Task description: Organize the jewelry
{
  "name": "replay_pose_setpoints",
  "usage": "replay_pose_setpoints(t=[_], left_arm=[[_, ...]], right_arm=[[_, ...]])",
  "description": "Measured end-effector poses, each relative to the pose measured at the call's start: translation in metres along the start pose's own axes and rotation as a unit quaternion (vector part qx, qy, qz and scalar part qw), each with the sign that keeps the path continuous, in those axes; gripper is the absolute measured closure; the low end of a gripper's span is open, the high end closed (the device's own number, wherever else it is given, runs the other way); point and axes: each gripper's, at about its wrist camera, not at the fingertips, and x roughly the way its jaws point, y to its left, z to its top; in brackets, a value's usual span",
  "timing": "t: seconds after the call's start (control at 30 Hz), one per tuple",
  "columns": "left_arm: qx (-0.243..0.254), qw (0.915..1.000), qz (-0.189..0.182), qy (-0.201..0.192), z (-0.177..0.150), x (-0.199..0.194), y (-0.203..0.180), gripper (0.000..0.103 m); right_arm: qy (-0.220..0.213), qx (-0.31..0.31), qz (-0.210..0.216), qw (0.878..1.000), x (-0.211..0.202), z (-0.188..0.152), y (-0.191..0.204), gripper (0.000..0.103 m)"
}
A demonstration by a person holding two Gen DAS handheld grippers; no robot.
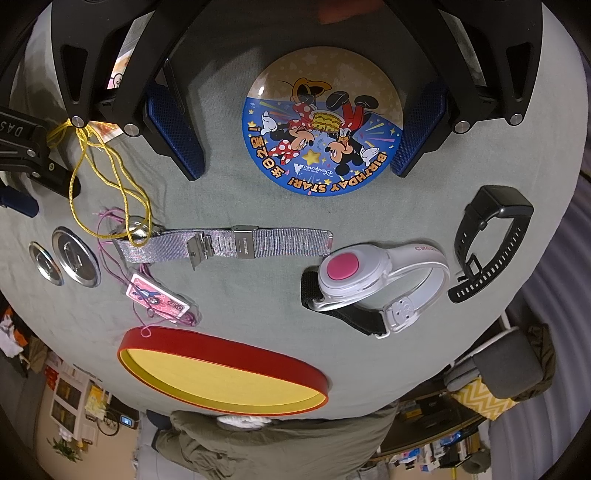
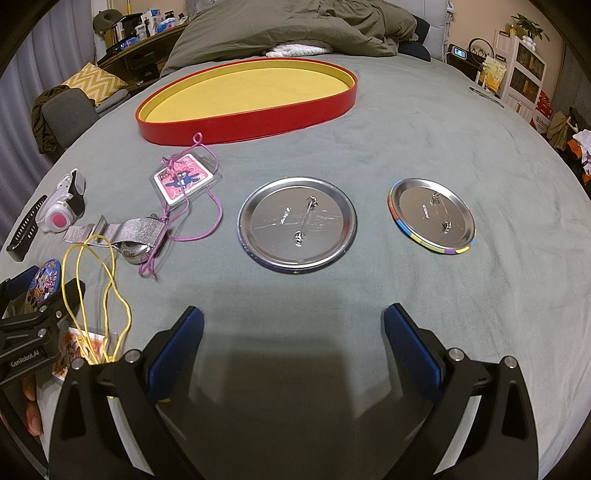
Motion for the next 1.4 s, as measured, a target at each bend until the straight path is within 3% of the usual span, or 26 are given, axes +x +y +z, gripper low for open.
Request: replay_pose_setpoints(t=[1.4], left_arm=[[0.006, 0.9999, 0.007, 0.008, 0.0021, -0.0001, -0.0042, 0.005]], right_arm=[[-0.001, 0.000, 0.000, 1.000, 0.0003, -0.0003, -0.0011, 0.008]])
